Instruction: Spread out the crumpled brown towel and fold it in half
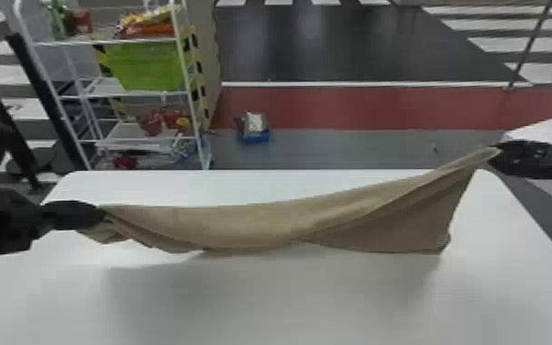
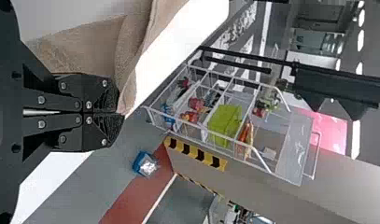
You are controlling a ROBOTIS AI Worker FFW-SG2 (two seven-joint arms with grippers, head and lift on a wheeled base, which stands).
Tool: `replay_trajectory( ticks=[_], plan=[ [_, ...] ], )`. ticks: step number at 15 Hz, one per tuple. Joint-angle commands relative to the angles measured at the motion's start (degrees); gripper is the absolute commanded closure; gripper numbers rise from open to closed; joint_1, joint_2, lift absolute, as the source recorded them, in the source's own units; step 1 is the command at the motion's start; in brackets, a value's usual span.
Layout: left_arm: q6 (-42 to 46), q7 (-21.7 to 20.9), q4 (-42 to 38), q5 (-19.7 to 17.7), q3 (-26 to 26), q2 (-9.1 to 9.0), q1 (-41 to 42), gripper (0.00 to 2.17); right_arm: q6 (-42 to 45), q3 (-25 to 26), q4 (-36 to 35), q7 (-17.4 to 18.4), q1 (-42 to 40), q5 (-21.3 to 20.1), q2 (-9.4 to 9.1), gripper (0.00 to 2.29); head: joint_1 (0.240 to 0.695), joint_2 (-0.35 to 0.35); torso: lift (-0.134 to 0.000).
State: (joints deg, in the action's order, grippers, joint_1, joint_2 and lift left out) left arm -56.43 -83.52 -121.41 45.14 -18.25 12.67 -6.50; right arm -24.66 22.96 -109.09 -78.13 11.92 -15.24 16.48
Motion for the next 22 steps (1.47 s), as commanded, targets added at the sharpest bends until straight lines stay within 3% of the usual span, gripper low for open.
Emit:
replay_trajectory(
  ticks=[1, 3, 6, 10, 12, 15, 19, 22],
  plan=[
    [9.7, -2.2, 2.1, 1.2, 0.7, 1.83, 3.5, 1.67, 1.7, -1.6, 0.9, -0.2, -1.0, -0.9, 1.01, 1.9, 0.628, 0.048, -0.134],
    [11.3, -2.6, 7.1, 3.6, 4.4, 2.0, 1.2, 1.67, 4.0, -3.7, 3.3, -0.2, -0.2, -3.7, -0.48, 1.9, 0.675, 0.053, -0.134],
    [12.9, -2.4, 18.4, 6.0, 11.9, 1.48, -5.7, 1.67, 6.9, -6.6, 7.0, -0.2, 1.0, -10.2, -2.06, 1.9, 0.695, 0.051, -0.134],
    [13.4, 1.3, 34.0, 9.7, 17.2, -2.04, -16.2, 1.67, 8.4, -8.9, 10.1, -0.2, 2.0, -16.1, -3.03, 1.91, 0.695, 0.024, -0.134],
    [13.2, 0.1, 34.0, 9.5, 15.8, -2.21, -17.0, 1.67, 6.1, -7.3, 12.0, -0.2, 3.8, -17.0, -3.38, 1.91, 0.695, 0.014, -0.134],
    [12.7, -3.0, 27.2, 8.5, 11.0, -1.77, -15.9, 1.67, 4.5, -5.8, 14.1, -0.2, 4.5, -17.6, -2.86, 1.91, 0.695, -0.011, -0.134],
    [6.0, 0.6, 28.1, 7.7, 11.1, -2.83, -18.5, 1.67, 0.6, -6.7, 17.6, -0.2, 5.3, -21.7, -3.03, 1.91, 0.687, -0.012, -0.134],
    [4.1, 3.6, 33.3, 9.2, 11.8, -2.92, -22.9, 1.67, -2.5, -6.1, 22.6, 0.5, 7.3, -24.7, -2.15, 1.91, 0.689, -0.017, -0.134]
  ],
)
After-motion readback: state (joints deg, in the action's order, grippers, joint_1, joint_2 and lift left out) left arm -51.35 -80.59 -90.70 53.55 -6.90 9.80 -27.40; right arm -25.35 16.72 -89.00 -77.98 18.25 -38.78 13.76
